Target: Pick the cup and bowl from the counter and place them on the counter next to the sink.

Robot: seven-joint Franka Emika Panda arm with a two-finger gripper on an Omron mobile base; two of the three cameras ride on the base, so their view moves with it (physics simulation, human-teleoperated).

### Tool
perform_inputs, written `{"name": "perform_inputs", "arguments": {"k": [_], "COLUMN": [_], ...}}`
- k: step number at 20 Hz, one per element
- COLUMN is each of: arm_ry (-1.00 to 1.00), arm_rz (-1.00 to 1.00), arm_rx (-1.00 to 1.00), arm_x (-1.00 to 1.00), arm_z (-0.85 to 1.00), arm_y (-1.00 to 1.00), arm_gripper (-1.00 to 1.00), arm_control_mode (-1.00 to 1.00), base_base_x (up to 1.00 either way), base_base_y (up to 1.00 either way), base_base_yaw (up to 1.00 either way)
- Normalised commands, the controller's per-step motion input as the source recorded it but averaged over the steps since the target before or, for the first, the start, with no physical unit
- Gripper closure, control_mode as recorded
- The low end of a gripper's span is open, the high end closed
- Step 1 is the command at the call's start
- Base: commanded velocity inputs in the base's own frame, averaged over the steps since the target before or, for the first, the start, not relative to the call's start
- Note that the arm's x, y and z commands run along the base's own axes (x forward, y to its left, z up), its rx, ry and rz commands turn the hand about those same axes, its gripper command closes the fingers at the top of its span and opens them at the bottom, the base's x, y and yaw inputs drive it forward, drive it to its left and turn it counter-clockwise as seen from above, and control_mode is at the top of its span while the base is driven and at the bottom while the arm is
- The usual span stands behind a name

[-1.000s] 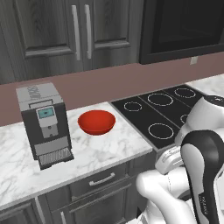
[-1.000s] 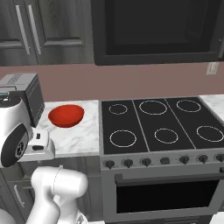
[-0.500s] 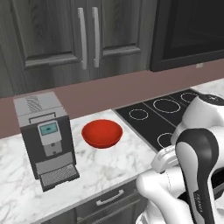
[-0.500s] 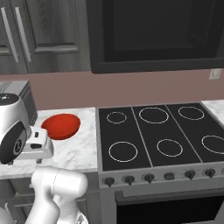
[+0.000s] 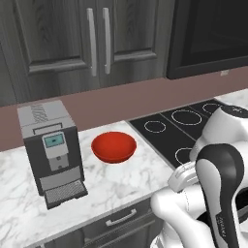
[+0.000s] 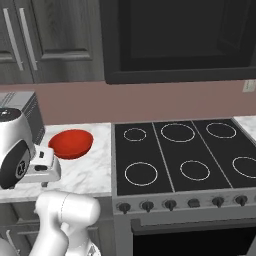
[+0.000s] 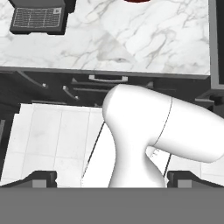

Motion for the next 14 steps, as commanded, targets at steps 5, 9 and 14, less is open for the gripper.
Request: {"name": "perform_inputs", "arguments": {"k": [5, 9, 14], "arm_ry": [0.0, 0.0, 0.0], "arm_rz": [0.0, 0.0, 0.0], "arm_rx": [0.0, 0.0, 0.0], "arm_x": [0.0, 0.0, 0.0], "arm_z": [0.0, 0.0, 0.0], "arm_y": [0.0, 0.0, 0.0], "arm_gripper": [-1.0, -1.0, -1.0], "arm_control_mode": [1.0, 1.0, -1.0], "base_base_x": [0.0, 0.0, 0.0], "base_base_y": [0.0, 0.0, 0.0], "base_base_yaw": [0.0, 0.0, 0.0]}}
